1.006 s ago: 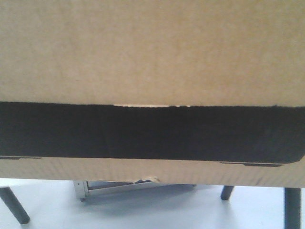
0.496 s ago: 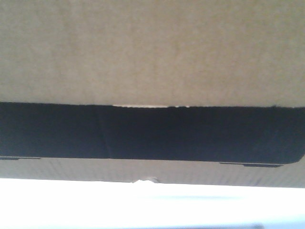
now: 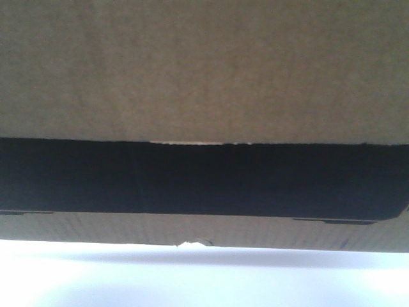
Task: Grab box from left shelf to table start
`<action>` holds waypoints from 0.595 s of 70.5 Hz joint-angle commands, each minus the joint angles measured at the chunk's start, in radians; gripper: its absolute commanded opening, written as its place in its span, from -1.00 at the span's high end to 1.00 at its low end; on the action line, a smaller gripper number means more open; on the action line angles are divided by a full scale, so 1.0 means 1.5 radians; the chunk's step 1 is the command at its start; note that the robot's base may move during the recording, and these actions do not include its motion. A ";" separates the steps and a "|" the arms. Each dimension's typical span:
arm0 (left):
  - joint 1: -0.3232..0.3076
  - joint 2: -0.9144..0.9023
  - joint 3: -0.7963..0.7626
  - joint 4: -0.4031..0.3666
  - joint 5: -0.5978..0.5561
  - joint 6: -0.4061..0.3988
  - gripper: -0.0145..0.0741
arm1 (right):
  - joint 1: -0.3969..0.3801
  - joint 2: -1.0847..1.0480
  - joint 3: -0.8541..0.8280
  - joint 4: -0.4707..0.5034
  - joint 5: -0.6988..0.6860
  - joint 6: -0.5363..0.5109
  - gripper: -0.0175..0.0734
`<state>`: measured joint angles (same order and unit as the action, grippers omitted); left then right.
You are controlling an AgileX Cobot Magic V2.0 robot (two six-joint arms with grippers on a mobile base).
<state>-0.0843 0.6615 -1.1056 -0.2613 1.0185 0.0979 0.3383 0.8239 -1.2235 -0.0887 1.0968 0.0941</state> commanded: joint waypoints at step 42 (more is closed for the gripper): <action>-0.013 -0.004 -0.030 -0.174 -0.069 0.000 0.89 | 0.006 -0.002 -0.020 0.059 -0.113 -0.032 0.46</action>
<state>-0.0843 0.6615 -1.1056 -0.2613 1.0185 0.0979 0.3383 0.8239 -1.2235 -0.0887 1.0968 0.0941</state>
